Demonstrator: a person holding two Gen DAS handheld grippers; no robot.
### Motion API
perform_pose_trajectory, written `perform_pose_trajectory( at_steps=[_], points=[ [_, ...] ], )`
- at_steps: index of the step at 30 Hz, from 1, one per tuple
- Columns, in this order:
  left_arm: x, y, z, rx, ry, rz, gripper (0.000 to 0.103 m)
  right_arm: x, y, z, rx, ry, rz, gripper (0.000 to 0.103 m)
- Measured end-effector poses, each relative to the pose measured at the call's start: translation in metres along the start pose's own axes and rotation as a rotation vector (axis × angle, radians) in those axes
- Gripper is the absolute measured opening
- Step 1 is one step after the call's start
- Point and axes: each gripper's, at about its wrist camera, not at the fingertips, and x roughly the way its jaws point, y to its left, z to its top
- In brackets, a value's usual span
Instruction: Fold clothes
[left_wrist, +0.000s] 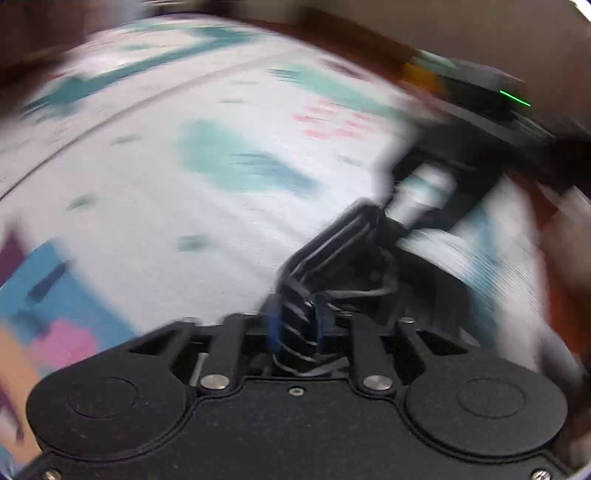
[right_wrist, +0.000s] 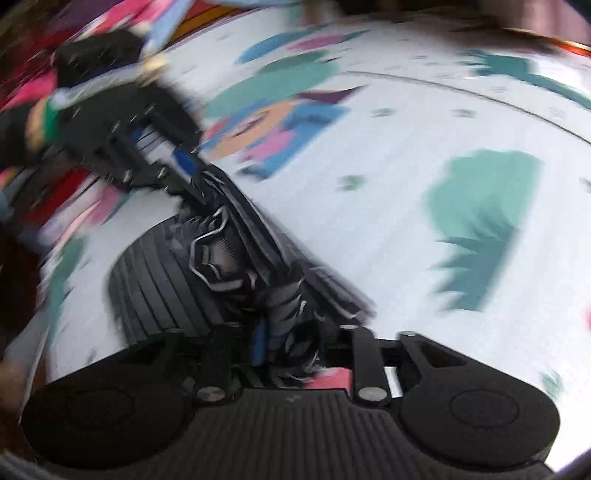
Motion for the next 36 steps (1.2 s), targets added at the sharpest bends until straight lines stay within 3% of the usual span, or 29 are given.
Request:
perform_pose_trajectory(
  at_steps=[1, 3, 6, 9, 10, 12, 13, 15, 20, 24, 25, 27, 29, 31, 33, 35, 36],
  points=[
    [-0.005, 0.009, 0.000, -0.089, -0.044, 0.053, 0.029, -0.009, -0.004, -0.005, 0.057, -0.061, -0.044, 0.043],
    [-0.024, 0.011, -0.008, -0.174, -0.137, 0.110, 0.029, -0.032, -0.003, -0.018, 0.124, -0.196, -0.134, 0.051],
    [-0.037, -0.025, -0.033, -0.040, -0.139, 0.022, 0.029, -0.054, 0.029, -0.042, 0.042, -0.342, -0.174, 0.051],
    [-0.041, -0.067, -0.061, 0.123, -0.108, -0.076, 0.029, -0.038, 0.084, -0.069, -0.157, -0.340, -0.152, 0.048],
    [-0.032, -0.080, -0.071, 0.168, -0.076, -0.064, 0.029, -0.024, 0.097, -0.079, -0.190, -0.310, -0.143, 0.048],
    [-0.008, -0.093, -0.094, 0.196, -0.006, 0.039, 0.033, 0.006, 0.112, -0.102, -0.234, -0.225, -0.205, 0.048],
    [-0.007, -0.092, -0.098, 0.155, -0.021, 0.054, 0.038, 0.010, 0.112, -0.111, -0.222, -0.237, -0.216, 0.048],
    [-0.011, -0.087, -0.099, 0.056, -0.065, 0.058, 0.039, 0.005, 0.114, -0.121, -0.187, -0.278, -0.236, 0.048],
    [-0.033, -0.095, -0.099, 0.154, -0.183, 0.071, 0.038, -0.008, 0.125, -0.115, -0.212, -0.337, -0.278, 0.048],
    [-0.021, -0.095, -0.086, 0.268, -0.178, 0.067, 0.039, 0.001, 0.105, -0.084, -0.268, -0.338, -0.277, 0.047],
    [-0.013, -0.087, -0.082, 0.210, -0.161, 0.085, 0.039, 0.012, 0.091, -0.073, -0.245, -0.304, -0.263, 0.039],
    [0.000, -0.048, -0.077, -0.112, -0.163, 0.077, 0.038, 0.026, 0.057, -0.051, -0.115, -0.278, -0.201, 0.037],
    [-0.002, -0.020, -0.080, -0.369, -0.216, 0.061, 0.034, 0.027, 0.031, -0.037, 0.095, -0.313, -0.138, 0.027],
    [-0.012, -0.017, -0.084, -0.434, -0.283, 0.074, 0.034, 0.024, 0.017, -0.029, 0.244, -0.340, -0.121, 0.022],
    [-0.024, -0.021, -0.092, -0.464, -0.361, 0.091, 0.034, 0.009, 0.024, -0.037, 0.280, -0.414, -0.149, 0.023],
    [-0.031, -0.019, -0.104, -0.542, -0.420, 0.105, 0.044, -0.003, 0.031, -0.053, 0.346, -0.481, -0.176, 0.036],
    [-0.030, -0.020, -0.109, -0.578, -0.423, 0.118, 0.045, -0.008, 0.033, -0.063, 0.387, -0.509, -0.184, 0.049]
  ],
)
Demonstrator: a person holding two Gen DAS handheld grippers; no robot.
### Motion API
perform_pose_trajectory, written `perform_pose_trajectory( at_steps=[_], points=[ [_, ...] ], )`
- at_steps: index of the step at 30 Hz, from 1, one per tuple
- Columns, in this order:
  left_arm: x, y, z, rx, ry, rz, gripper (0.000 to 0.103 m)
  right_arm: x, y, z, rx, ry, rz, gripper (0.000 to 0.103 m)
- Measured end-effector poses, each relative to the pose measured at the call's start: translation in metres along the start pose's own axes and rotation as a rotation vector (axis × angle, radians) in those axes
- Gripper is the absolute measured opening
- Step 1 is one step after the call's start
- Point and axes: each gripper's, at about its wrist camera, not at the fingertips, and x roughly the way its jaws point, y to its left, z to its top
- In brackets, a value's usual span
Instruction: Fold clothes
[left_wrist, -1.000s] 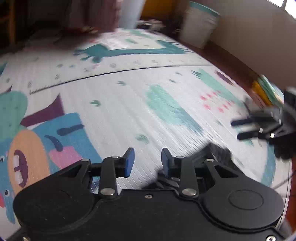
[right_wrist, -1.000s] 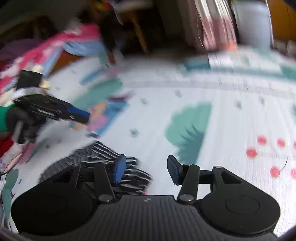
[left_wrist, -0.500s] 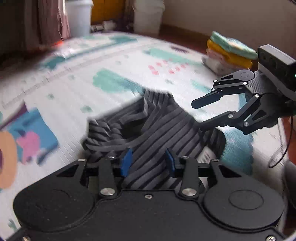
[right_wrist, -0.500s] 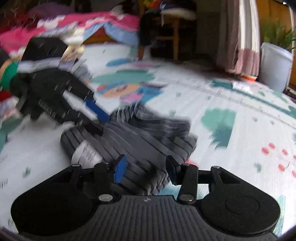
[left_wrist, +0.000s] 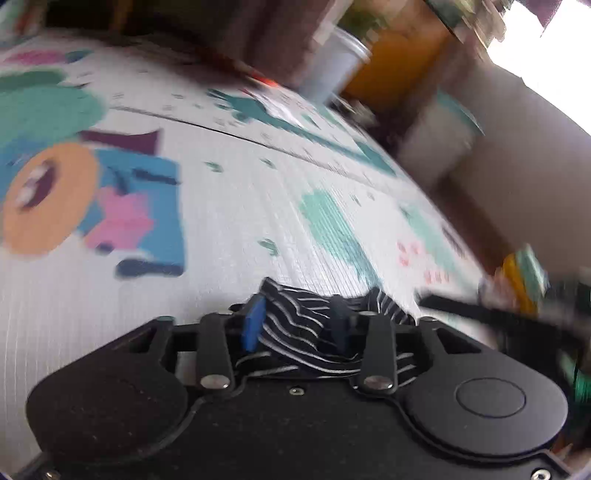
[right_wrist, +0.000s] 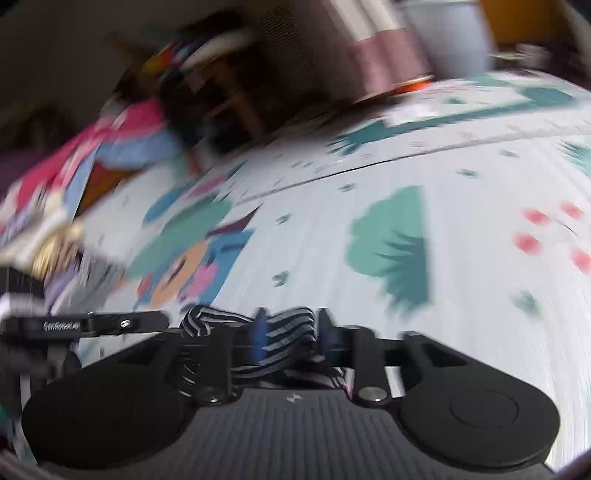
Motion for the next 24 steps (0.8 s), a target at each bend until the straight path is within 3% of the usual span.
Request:
perform_pose_trajectory(
  at_steps=[1, 4, 5, 6, 7, 11, 13, 15, 16, 17, 18, 20, 21, 24],
  points=[
    [0.002, 0.002, -0.006, -0.028, 0.004, 0.019, 0.045, -0.006, -0.002, -0.009, 0.025, -0.014, -0.004, 0.058],
    [0.006, 0.004, -0.018, -0.100, -0.003, 0.054, 0.046, 0.007, -0.007, -0.025, 0.030, 0.011, 0.014, 0.057],
    [0.009, 0.004, -0.020, -0.115, -0.005, 0.048, 0.045, 0.014, -0.010, -0.027, 0.039, 0.025, 0.035, 0.053],
    [0.013, 0.003, -0.021, -0.127, -0.002, 0.036, 0.038, 0.020, -0.013, -0.029, 0.053, 0.040, 0.054, 0.028],
    [0.013, 0.007, -0.020, -0.182, -0.005, 0.018, 0.012, 0.024, -0.017, -0.027, 0.080, 0.059, 0.063, 0.012],
    [0.002, 0.037, -0.019, -0.567, -0.045, -0.064, 0.010, 0.022, -0.039, -0.014, 0.299, 0.070, 0.149, 0.012],
    [0.015, 0.046, -0.020, -0.602, 0.021, 0.000, 0.011, 0.033, -0.054, -0.016, 0.448, 0.129, 0.174, 0.013],
    [0.013, 0.046, -0.013, -0.560, 0.023, 0.039, 0.024, 0.039, -0.060, -0.018, 0.482, 0.167, 0.136, 0.016],
    [0.010, 0.045, -0.009, -0.539, 0.012, 0.051, 0.039, 0.037, -0.058, -0.017, 0.456, 0.164, 0.119, 0.025],
    [0.006, 0.045, -0.005, -0.518, 0.000, 0.062, 0.040, 0.027, -0.049, -0.014, 0.391, 0.137, 0.095, 0.031],
    [-0.001, 0.036, 0.000, -0.419, -0.028, 0.078, 0.040, 0.018, -0.041, -0.011, 0.323, 0.106, 0.072, 0.042],
    [-0.014, 0.007, 0.006, -0.112, -0.081, 0.078, 0.039, -0.003, -0.016, -0.006, 0.119, 0.014, 0.017, 0.043],
    [-0.016, -0.010, 0.004, 0.053, -0.076, 0.037, 0.039, -0.006, 0.000, -0.005, -0.016, -0.017, 0.007, 0.043],
    [0.002, -0.049, -0.005, 0.416, 0.011, -0.039, 0.036, 0.012, 0.040, -0.006, -0.354, 0.013, 0.050, 0.040]
  ],
)
